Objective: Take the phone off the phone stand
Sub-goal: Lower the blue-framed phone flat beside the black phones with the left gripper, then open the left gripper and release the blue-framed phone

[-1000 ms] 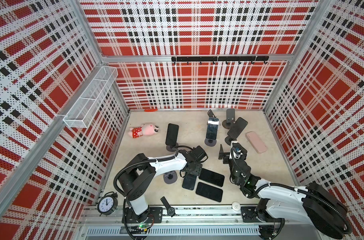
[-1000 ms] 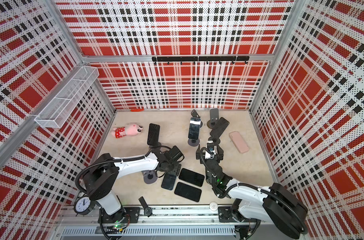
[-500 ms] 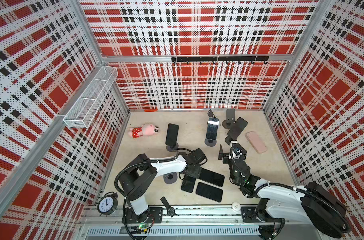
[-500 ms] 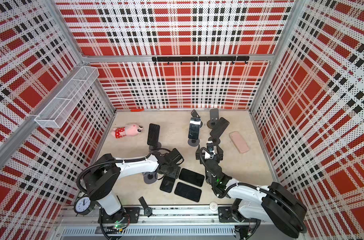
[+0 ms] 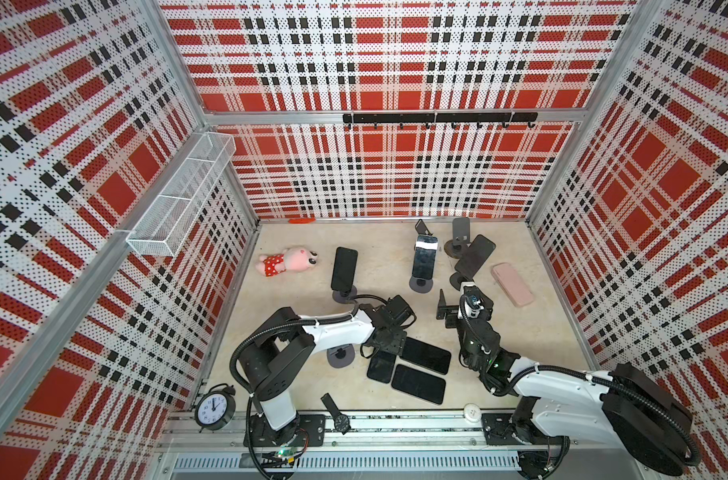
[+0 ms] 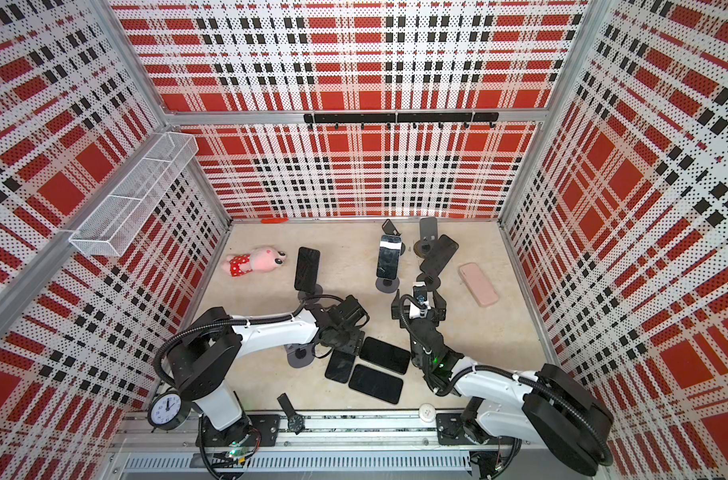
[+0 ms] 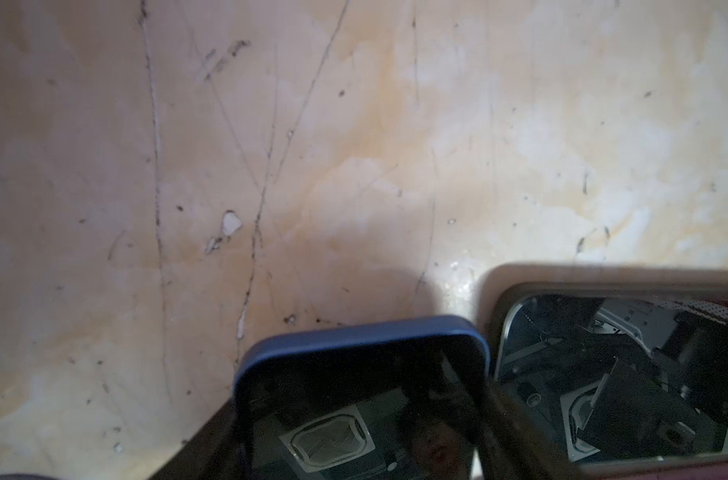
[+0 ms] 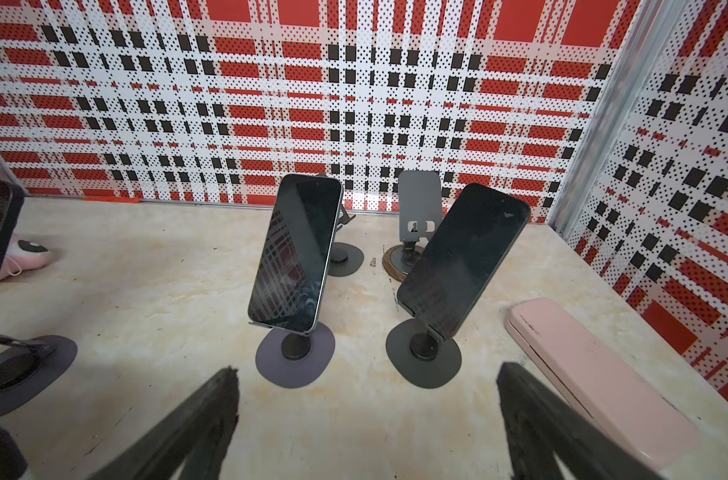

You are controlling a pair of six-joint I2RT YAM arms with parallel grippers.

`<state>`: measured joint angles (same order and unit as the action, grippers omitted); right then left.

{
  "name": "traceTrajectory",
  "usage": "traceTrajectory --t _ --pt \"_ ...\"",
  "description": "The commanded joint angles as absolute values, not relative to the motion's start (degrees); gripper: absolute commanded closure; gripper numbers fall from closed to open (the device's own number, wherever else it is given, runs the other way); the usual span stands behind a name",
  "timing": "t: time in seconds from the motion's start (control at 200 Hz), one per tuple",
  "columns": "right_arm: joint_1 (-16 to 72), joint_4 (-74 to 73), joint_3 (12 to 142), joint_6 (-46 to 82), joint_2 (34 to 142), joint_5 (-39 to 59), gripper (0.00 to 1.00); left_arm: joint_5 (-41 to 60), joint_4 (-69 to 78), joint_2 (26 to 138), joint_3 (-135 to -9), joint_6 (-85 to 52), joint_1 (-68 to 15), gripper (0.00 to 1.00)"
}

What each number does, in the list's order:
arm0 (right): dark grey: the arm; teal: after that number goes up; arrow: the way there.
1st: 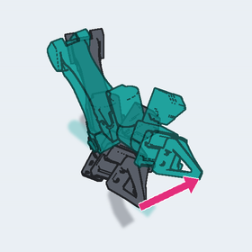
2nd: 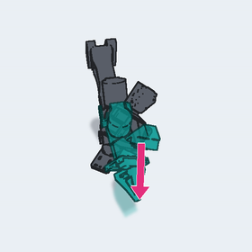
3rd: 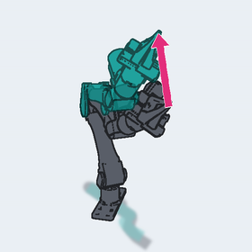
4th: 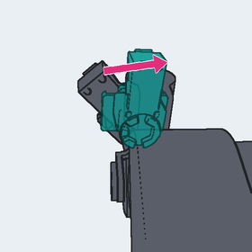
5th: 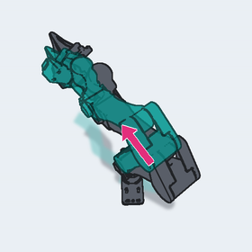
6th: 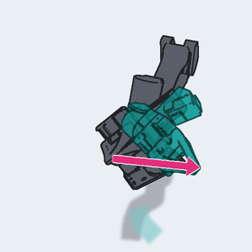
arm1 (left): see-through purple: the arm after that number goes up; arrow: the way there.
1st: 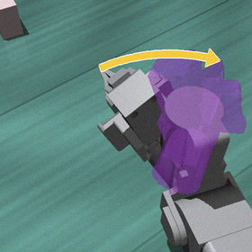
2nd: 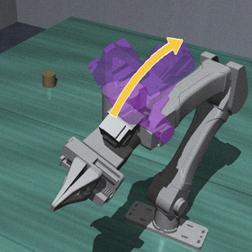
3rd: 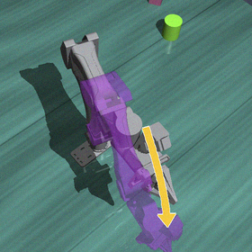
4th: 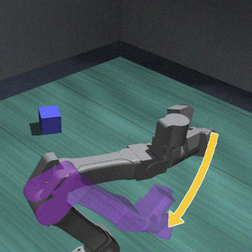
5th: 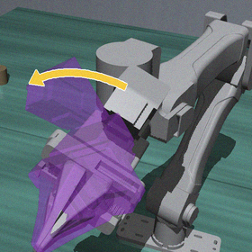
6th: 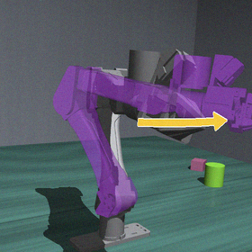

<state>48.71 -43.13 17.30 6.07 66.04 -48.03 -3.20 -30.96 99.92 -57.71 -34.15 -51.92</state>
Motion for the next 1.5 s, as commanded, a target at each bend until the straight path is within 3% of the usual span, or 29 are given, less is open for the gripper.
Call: traceTrajectory --t 0.0,0.952,1.498 --pt "48.5 -44.4 16.9 6.4 65.1 -48.4 0.00 -0.7 -31.0 102.2 -57.3 -33.4 -52.3 0.29" --pt "48.5 -44.5 16.8 6.6 65.1 -47.7 0.00 -2.3 -30.5 99.8 -57.1 -32.0 -51.1 0.19" --pt "48.3 -40.0 20.1 9.3 69.5 -46.8 0.00 -9.4 -34.2 85.2 -62.7 -30.6 -45.4 0.18"
